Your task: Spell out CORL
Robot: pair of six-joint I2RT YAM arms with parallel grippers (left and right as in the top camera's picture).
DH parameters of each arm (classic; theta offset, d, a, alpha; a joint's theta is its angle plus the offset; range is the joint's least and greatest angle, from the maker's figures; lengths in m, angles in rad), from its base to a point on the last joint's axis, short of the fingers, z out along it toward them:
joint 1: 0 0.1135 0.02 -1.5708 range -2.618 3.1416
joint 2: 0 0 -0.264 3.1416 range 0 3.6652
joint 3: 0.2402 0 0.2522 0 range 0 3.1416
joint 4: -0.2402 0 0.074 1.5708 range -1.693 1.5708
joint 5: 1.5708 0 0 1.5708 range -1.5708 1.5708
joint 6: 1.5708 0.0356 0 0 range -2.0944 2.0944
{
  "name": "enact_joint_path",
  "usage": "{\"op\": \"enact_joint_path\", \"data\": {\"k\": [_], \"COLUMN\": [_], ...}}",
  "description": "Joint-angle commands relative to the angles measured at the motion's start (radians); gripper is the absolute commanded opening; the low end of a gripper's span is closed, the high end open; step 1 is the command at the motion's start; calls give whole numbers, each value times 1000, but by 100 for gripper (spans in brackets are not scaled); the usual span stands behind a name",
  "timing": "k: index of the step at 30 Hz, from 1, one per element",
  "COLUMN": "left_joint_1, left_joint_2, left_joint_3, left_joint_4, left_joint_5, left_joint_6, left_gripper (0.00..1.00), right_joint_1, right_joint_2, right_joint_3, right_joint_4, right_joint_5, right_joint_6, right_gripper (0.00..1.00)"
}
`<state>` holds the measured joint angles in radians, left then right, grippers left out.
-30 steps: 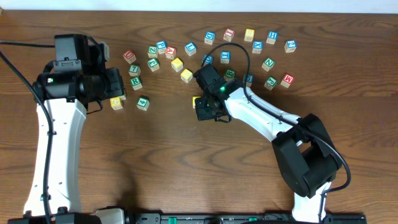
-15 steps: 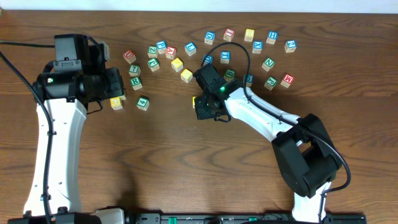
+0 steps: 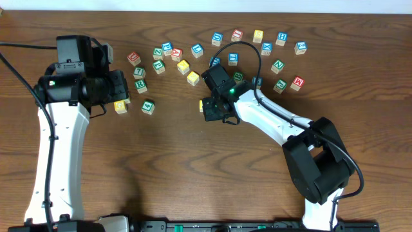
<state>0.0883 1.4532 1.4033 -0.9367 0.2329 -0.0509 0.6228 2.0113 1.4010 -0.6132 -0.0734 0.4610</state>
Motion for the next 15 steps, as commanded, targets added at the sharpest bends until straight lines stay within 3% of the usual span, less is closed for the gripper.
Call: {"op": "enact_joint_path", "data": {"k": [1, 15], "left_joint_1": [2, 2], "left_joint_2": [11, 11], "left_joint_3": [8, 8], "left_joint_4": [-2, -2], "left_joint_5": [-6, -6], "left_joint_6": [8, 9], "left_gripper": [8, 8], "right_joint_1": [-7, -5], "right_joint_2": [20, 20], "right_joint_3": [-4, -4], "right_joint_4": [5, 14], "right_joint_5": [15, 15], "right_joint_6": [10, 10], "right_gripper": [1, 1]}}
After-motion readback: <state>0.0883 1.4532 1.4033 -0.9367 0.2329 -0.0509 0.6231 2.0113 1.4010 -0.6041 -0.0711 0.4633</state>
